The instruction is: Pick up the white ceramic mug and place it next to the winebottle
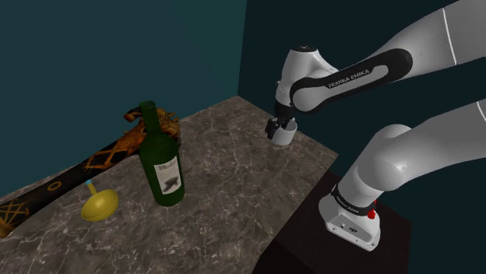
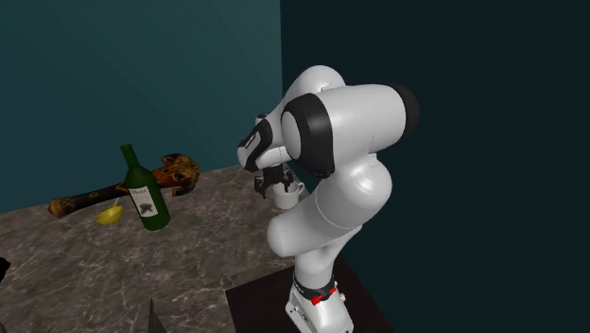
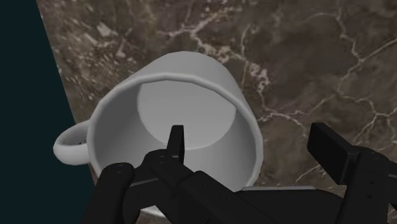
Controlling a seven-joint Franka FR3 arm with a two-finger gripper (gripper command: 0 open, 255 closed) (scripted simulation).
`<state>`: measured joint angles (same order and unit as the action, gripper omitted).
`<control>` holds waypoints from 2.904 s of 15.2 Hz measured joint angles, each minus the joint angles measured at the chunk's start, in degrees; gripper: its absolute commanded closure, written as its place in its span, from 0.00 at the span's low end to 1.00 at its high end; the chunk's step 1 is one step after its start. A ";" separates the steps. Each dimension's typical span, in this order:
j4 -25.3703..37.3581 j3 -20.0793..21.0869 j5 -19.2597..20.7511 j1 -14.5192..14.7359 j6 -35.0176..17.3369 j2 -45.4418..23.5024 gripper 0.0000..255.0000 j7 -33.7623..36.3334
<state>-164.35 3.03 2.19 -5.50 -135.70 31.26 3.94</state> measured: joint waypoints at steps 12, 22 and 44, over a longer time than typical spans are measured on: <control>-0.10 0.10 -0.03 0.06 -0.32 -0.20 1.00 0.13; 2.15 -0.02 -0.31 0.30 5.09 3.00 1.00 -0.14; 14.92 -0.58 -0.63 0.48 25.17 10.32 1.00 -1.29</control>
<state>-149.42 2.44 1.56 -5.02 -110.53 41.59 2.65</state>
